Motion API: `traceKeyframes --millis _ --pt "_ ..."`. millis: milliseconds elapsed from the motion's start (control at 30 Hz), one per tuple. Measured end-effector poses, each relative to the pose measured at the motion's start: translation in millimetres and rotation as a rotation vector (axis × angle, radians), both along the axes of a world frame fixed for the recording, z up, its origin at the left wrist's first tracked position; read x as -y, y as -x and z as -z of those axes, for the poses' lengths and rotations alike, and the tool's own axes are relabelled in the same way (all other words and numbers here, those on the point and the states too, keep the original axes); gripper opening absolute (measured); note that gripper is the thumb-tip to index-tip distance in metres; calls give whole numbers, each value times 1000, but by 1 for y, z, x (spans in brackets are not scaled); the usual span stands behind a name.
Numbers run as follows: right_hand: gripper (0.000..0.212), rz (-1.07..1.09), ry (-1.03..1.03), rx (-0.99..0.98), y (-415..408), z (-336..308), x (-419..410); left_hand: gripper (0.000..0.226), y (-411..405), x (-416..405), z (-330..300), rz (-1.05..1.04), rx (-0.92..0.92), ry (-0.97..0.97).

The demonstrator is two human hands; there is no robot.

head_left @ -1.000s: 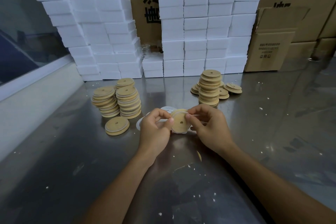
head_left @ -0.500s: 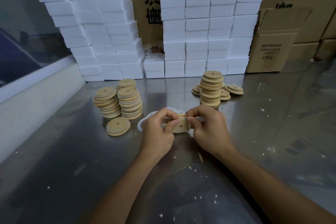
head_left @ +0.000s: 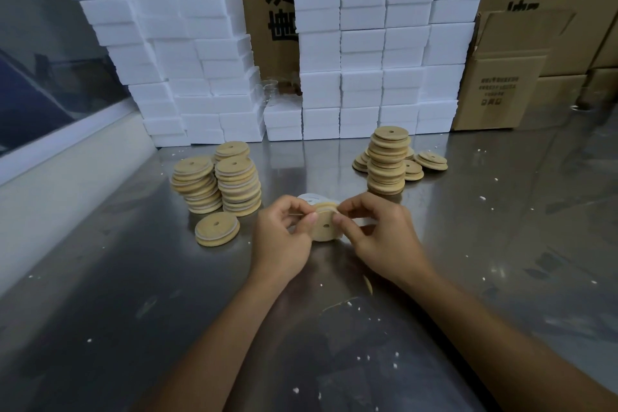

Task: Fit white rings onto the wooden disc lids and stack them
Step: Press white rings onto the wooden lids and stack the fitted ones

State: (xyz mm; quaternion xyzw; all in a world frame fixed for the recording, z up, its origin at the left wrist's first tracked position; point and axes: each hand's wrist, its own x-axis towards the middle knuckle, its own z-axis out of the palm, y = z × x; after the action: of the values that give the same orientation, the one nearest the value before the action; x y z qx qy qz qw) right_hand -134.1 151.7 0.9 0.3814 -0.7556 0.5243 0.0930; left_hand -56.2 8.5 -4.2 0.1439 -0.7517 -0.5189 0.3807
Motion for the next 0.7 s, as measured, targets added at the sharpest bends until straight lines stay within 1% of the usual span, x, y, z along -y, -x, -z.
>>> traceKeyframes --millis 133,200,267,433,533,700 --pt "5 39 35 65 3 5 2 33 1 1 4 24 34 -152" --pt "6 50 49 57 4 6 1 36 2 0 4 34 47 -169" --pt "7 53 57 91 6 6 1 38 2 0 4 42 52 -176" --pt "16 -18 81 359 11 0 0 37 1 3 2 57 70 -180" --pt "10 -55 121 491 10 -4 -2 33 -1 4 -1 68 79 -174" --pt "4 -121 123 463 5 -6 -6 29 -5 3 -5 124 102 -317"
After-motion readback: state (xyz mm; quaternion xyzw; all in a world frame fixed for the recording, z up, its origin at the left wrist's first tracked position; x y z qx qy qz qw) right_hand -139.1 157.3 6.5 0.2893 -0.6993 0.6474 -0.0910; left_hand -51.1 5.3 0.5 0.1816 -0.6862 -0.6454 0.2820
